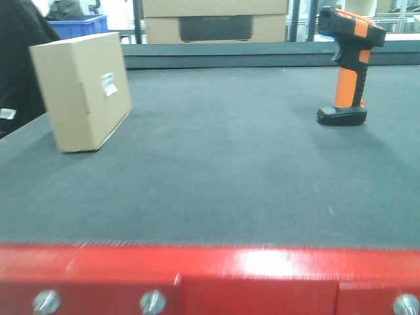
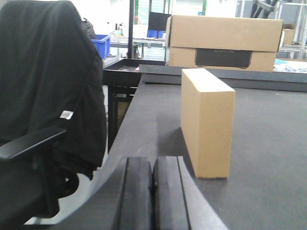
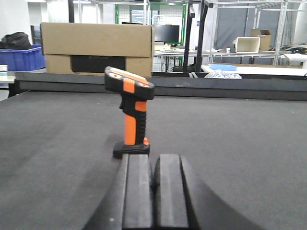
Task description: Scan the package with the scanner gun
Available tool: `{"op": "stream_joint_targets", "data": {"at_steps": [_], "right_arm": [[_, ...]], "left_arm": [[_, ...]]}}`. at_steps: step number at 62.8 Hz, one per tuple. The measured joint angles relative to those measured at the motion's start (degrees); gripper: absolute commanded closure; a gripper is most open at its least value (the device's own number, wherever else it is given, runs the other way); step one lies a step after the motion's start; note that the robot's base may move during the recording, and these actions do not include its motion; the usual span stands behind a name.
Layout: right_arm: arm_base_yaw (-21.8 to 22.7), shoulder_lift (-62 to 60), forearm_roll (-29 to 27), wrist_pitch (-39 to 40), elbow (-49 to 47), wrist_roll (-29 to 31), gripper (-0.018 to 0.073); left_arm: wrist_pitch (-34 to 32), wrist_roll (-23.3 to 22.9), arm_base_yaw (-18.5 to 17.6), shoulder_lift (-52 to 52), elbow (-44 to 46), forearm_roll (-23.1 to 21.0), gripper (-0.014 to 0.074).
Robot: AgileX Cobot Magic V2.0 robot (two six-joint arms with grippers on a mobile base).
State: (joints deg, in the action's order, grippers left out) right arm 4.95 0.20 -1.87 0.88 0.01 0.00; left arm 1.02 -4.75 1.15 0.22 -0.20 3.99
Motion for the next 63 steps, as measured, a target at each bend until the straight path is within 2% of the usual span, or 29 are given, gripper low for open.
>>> {"op": "stream_joint_targets", "data": {"at_steps": [20,34,63], "right_arm": [[-0.11,0.0,0.0,0.0,0.0,0.0,0.0727],[-2.17,0.0,0.0,0.0,0.0,0.0,0.0727],[-2.15,0.0,0.0,0.0,0.0,0.0,0.0727]], "left_arm": [[0.0,0.0,0.49,0.0,0.0,0.0,0.0707],[0.0,0.0,1.42,0.0,0.0,0.0,0.0707],[0.0,0.0,1.42,0.0,0.0,0.0,0.0707]]}}
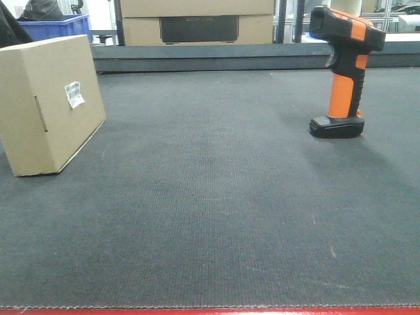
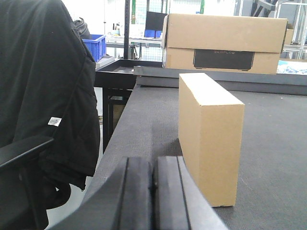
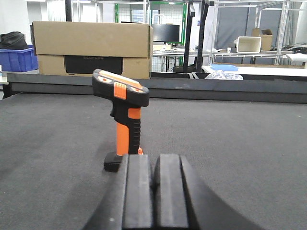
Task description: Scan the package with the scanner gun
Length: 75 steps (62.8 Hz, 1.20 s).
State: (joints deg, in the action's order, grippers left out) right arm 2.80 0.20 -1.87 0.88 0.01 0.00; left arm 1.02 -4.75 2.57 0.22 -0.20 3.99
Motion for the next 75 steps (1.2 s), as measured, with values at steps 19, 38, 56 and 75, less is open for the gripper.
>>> {"op": "stream_joint_targets", "data": {"at_steps": [19,38,56,75], "right_arm": [[0.0,0.0,0.0,0.0,0.0,0.0,0.0727],[0.0,0.0,0.0,0.0,0.0,0.0,0.0727],[0.0,0.0,0.0,0.0,0.0,0.0,0.0727],[0.0,0.0,0.0,0.0,0.0,0.0,0.0727]], "left_arm": [[0.0,0.0,0.0,0.0,0.0,0.0,0.0707],[0.0,0.0,0.0,0.0,0.0,0.0,0.0707],[0.06,0.11,0.0,0.0,0.41,2.33,0.0707],[17.4,0.25,0.0,11.0,20.51,2.49,0.0707]]}}
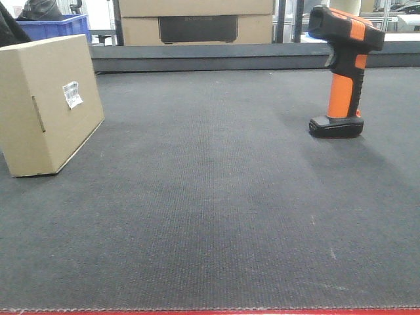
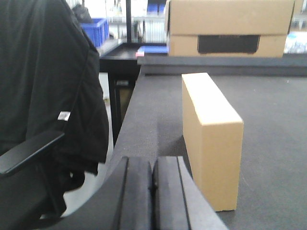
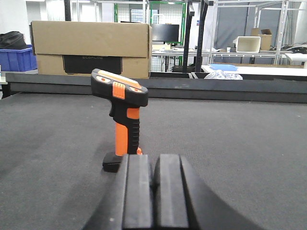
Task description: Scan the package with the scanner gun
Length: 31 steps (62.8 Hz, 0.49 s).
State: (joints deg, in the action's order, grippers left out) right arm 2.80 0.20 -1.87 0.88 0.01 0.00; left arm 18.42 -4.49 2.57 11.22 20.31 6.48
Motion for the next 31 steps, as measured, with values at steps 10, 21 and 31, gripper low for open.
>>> {"op": "stream_joint_targets", "data": {"at_steps": [10,21,31], "right_arm": [[0.0,0.0,0.0,0.0,0.0,0.0,0.0727],[0.0,0.0,0.0,0.0,0.0,0.0,0.0727],[0.0,0.0,0.0,0.0,0.0,0.0,0.0727]], "left_arm": [[9.72,0.0,0.0,15.1,12.71,0.0,0.0707],[15.88,0.0,0.0,27.81,22.59,-1.18,0.0707],[16.21,0.0,0.0,35.71,28.15,-9.33,0.0707]]}}
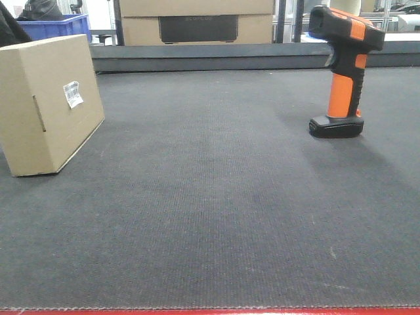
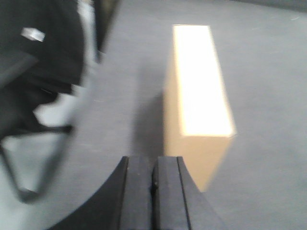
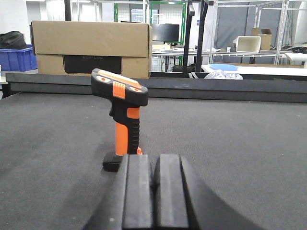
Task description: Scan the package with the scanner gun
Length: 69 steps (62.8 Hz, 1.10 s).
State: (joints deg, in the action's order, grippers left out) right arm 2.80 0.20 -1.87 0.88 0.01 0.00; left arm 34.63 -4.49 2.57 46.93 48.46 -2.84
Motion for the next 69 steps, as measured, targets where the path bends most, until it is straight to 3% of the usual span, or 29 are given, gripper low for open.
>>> {"op": "stream_joint_targets", "data": {"at_steps": [16,24,48,53,62,69], "right_arm": [[0.0,0.0,0.0,0.0,0.0,0.0,0.0727],[0.0,0.0,0.0,0.0,0.0,0.0,0.0727],[0.0,0.0,0.0,0.0,0.0,0.0,0.0727],[0.0,0.0,0.0,0.0,0.0,0.0,0.0727],[0.0,0.0,0.0,0.0,0.0,0.0,0.0727],[0.0,0.0,0.0,0.0,0.0,0.0,0.0727]], "left_arm": [[8.7,0.11,-5.36,18.29,13.31,0.04,0.0707],[10.41,-2.7,-7.93,26.65,20.28,1.46,0.0707],[15.52,-5.58,-8.56,41.28,35.17,2.84,0.0695],[16.41,-5.69,-9.37,42.17,36.08,3.27,0.0605],[16.76,-5.8,-11.82,42.3,36.38,6.08,0.0288],[16.44,-6.3,-12.86,42.34,36.48,6.59,0.0091]]}}
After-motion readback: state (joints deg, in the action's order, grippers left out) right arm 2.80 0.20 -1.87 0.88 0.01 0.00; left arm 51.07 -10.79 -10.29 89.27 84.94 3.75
